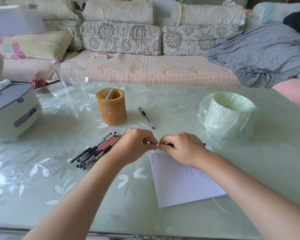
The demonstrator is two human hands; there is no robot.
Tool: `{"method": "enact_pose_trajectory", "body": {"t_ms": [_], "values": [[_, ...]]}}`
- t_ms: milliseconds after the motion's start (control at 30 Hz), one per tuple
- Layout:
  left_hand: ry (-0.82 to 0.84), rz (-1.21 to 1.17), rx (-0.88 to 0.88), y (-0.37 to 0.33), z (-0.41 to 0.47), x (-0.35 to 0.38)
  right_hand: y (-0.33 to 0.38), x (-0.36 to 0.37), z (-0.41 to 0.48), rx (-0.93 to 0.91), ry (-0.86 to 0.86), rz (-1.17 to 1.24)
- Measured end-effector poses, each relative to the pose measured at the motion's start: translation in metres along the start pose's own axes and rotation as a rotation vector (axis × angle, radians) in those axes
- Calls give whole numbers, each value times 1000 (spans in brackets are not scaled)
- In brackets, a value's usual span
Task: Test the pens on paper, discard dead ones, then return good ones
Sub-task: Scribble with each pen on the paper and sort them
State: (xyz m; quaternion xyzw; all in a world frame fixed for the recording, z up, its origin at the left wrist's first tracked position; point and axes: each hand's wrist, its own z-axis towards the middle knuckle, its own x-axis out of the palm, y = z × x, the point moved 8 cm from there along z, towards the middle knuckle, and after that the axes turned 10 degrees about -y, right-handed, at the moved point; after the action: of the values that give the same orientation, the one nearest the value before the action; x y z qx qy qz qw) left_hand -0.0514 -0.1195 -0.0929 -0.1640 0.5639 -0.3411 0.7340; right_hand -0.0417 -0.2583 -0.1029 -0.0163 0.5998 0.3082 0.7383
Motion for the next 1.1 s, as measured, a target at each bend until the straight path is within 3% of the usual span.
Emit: {"method": "enact_pose_trajectory", "body": {"t_ms": [200, 333, 533, 833, 1100], "values": [[27, 196, -44, 29, 0, -6, -14, 8, -3, 92, 79, 155], [40, 330, -63, 39, -3, -3, -18, 7, -3, 174, 22, 461], [27, 310, 15, 37, -1, 7, -15, 20, -5, 411, 67, 1031], [65, 249, -14, 43, 0, 15, -16, 33, -11, 400, 37, 1084], [94, 248, 24, 42, 2, 19, -9, 41, -13, 362, 118, 965]]}}
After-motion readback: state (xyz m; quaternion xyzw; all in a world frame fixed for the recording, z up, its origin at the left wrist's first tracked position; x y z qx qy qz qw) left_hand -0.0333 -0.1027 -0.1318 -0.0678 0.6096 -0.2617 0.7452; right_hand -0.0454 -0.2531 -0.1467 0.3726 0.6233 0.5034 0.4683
